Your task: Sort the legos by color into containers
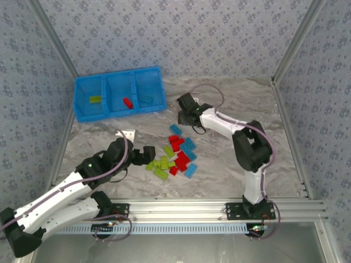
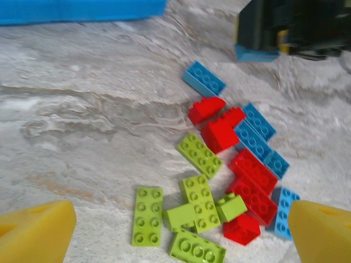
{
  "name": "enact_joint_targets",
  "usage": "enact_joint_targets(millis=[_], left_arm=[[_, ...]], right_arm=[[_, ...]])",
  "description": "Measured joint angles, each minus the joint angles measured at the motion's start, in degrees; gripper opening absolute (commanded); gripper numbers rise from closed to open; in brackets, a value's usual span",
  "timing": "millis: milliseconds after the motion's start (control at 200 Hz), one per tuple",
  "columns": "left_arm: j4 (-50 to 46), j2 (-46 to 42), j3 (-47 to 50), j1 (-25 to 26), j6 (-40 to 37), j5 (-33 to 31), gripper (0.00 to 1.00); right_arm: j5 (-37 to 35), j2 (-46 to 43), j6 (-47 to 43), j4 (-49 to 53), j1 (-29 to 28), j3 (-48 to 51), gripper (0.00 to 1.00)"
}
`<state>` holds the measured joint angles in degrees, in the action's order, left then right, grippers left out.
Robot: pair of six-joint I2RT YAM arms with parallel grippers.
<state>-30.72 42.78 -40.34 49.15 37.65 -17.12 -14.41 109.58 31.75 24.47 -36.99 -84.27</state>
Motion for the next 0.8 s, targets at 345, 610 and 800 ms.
enact_joint_targets(millis=[345, 610, 800], left_arm=[[-9.4, -2.3, 0.0, 0.0, 14.4, -12.8, 0.99], [-13.7, -7.0, 0.0, 0.0, 17.9, -16.0, 0.99], [-15.0, -8.6, 0.0, 0.0, 18.7, -16.4, 0.99]], right_arm=[[-1.7, 16.3, -8.7, -7.5, -8.9, -33.3, 0.47], [-3.0, 39.5, -15.4, -5.1, -7.3, -58.7, 0.54], [-1.1, 43.0, -17.5, -4.6, -6.0, -61.2, 0.74]])
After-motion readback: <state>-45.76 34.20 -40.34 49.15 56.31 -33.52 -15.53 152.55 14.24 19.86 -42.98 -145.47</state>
